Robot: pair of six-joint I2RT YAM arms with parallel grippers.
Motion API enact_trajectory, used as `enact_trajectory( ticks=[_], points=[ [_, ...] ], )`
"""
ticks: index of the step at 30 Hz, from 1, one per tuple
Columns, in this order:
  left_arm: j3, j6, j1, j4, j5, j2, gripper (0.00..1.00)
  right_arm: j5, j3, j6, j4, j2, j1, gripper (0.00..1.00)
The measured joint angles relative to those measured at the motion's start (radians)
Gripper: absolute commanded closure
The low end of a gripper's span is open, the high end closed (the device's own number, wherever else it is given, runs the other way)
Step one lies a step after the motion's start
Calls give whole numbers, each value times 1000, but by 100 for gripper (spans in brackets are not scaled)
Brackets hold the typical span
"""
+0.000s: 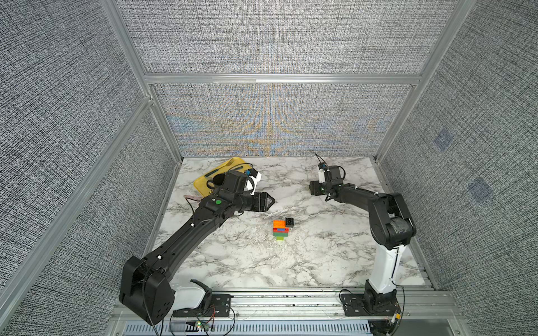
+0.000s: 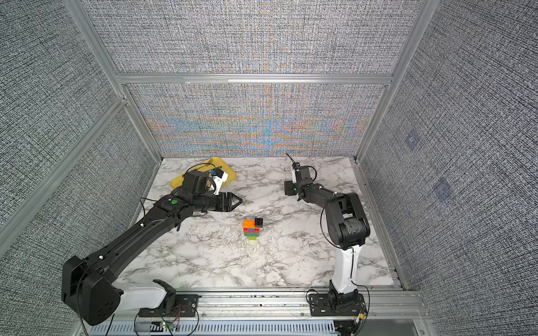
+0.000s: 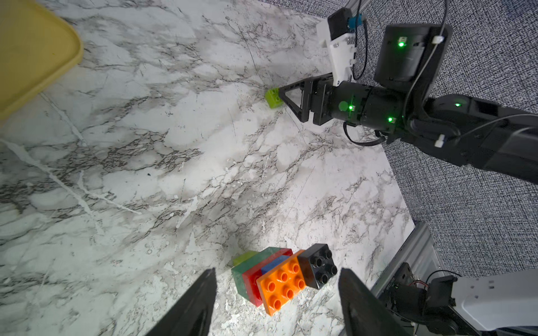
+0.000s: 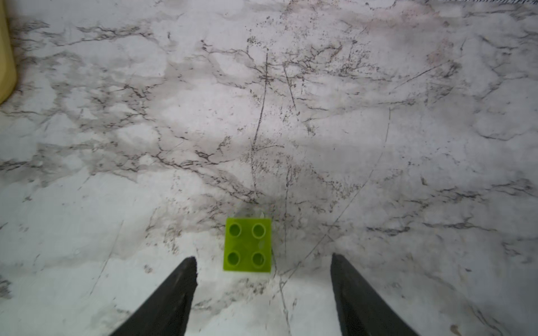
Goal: Assemble a carrot with lego
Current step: Move the lego brick at the center of the board.
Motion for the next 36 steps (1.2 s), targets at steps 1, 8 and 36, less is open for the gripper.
enact_trajectory(
  ticks=[1,8,36],
  points=[
    [2,0,0,1,-2,2,30,-5,15,3,-3,16,-5,28],
    [13,4,0,3,-2,19,30,-63,66,14,-50,81,-10,32],
    [-132,26,111,-56,-246,-98,30,-405,373,-361,-235,283,252,63]
  ],
)
